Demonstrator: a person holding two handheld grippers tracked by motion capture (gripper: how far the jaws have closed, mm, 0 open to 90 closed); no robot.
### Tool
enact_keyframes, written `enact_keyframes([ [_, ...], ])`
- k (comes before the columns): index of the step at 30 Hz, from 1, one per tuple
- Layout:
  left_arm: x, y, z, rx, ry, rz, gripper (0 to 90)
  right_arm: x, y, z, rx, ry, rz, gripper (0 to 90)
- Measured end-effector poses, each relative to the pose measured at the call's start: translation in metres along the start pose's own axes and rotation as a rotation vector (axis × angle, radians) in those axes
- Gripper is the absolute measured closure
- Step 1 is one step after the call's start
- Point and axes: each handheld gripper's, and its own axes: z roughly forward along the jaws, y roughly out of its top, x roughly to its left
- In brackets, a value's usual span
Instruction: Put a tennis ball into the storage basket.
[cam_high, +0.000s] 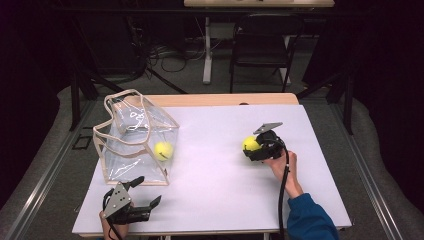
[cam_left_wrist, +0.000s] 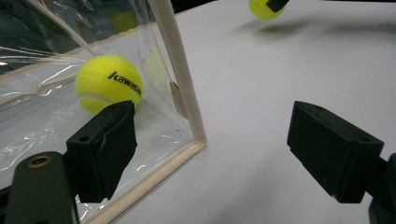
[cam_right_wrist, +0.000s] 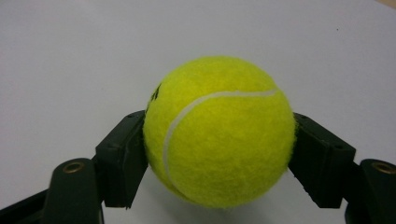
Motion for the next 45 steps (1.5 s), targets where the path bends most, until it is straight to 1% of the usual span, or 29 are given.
enact_keyframes([
  [6,-0.001,0.000,-0.001,0.000,-0.003,0.003,16.0,0.006,0.003,-0.002,0.011,0.003,-0.024,26.0],
  [10,-0.001,0.000,0.000,-0.001,-0.003,0.000,16.0,0.009,0.004,-0.003,0.006,0.007,-0.032,26.0],
  [13,0.000,0.000,0.001,0.004,-0.006,-0.004,16.0,0.013,0.006,-0.005,0.009,0.011,-0.046,26.0],
  [19,0.000,0.000,0.000,0.000,-0.004,0.005,16.0,0.021,0.009,-0.009,0.002,0.014,-0.065,26.0],
  [22,0.000,0.000,0.000,-0.002,0.000,0.000,16.0,0.024,0.010,-0.010,-0.005,0.017,-0.072,26.0],
  [23,0.000,0.000,0.000,-0.002,0.000,-0.001,16.0,0.026,0.011,-0.012,-0.007,0.020,-0.081,26.0],
  [24,0.000,-0.001,0.001,0.008,-0.002,-0.003,16.0,0.027,0.012,-0.012,-0.016,0.028,-0.085,26.0],
  [26,0.000,-0.001,0.001,0.007,-0.002,-0.001,16.0,0.029,0.013,-0.013,-0.018,0.030,-0.090,26.0],
  [27,0.000,0.000,-0.001,0.000,-0.002,0.006,16.0,0.030,0.013,-0.014,-0.020,0.029,-0.094,26.0],
  [28,0.000,0.000,-0.001,0.000,-0.002,0.006,16.0,0.030,0.013,-0.014,-0.020,0.029,-0.094,26.0],
  [30,-0.001,0.000,-0.001,-0.002,0.002,0.001,16.0,0.032,0.014,-0.016,-0.037,0.033,-0.093,26.0],
  [35,-0.001,0.000,0.000,0.002,-0.002,0.001,16.0,0.036,0.016,-0.018,-0.045,0.039,-0.107,26.0],
  [37,0.000,-0.001,0.000,0.000,0.001,-0.006,16.0,0.038,0.016,-0.019,-0.048,0.042,-0.106,26.1],
  [38,0.000,-0.001,0.000,0.000,0.001,-0.006,16.0,0.038,0.016,-0.019,-0.048,0.042,-0.106,26.1],
  [39,0.000,0.000,-0.001,-0.001,0.001,0.002,16.0,0.040,0.017,-0.019,-0.060,0.049,-0.110,26.0],
  [45,-0.001,0.000,-0.001,-0.003,0.002,0.001,16.0,0.045,0.018,-0.020,-0.074,0.051,-0.122,26.1],
])
